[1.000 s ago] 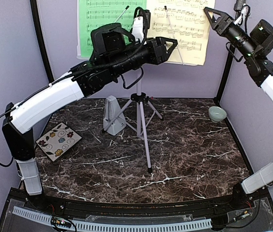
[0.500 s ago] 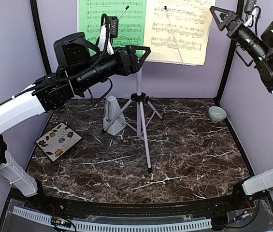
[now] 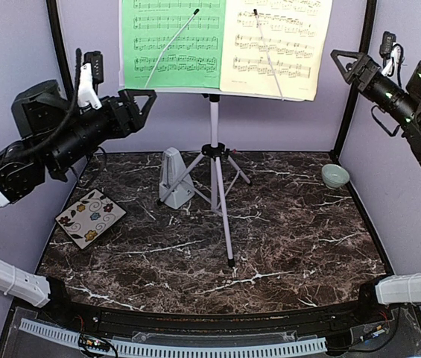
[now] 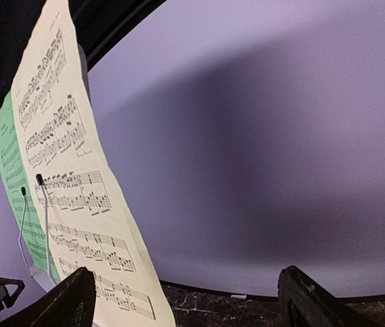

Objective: Set up the instrument practice props

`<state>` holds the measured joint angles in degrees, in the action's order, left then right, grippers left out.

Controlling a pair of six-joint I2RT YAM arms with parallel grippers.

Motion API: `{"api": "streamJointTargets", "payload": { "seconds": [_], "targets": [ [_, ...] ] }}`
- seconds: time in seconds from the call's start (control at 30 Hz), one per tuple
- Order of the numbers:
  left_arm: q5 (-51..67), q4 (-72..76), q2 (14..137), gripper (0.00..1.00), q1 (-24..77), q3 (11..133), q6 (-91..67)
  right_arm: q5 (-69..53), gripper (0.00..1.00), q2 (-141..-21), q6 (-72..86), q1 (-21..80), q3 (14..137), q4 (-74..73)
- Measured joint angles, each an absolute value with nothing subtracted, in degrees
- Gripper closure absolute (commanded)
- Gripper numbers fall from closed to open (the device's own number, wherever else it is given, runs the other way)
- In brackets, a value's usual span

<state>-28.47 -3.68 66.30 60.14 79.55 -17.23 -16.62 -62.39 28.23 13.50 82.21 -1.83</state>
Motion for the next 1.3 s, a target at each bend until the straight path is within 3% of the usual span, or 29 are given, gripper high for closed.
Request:
{"api": "streamJointTargets", "payload": {
  "seconds": [0.13,0.37,0.73,1.3],
  "targets": [
    [-32.2,-6.7,57.2,0.3,57.4,72.3,-22.3,-16.6,0.06,-60.3,30.1,12.2,77.2,-4.1],
    [-29.4,-16.2,49.8,0.3,42.7,64.9,-33.5,-16.5,0.06,-58.6,33.3,10.1,69.8,-6.6],
    [-1.3,-16.1,69.3,0.21,19.5,64.0,-29.9,-18.7,0.05,-59.1,34.3,9.3,60.1,-7.5],
    [24.0,3.1,89.8,0.23,17.5,65.7,-6.1,-24.1,0.07,-59.3,33.8,9.3,52.6,-8.6]
  ]
}}
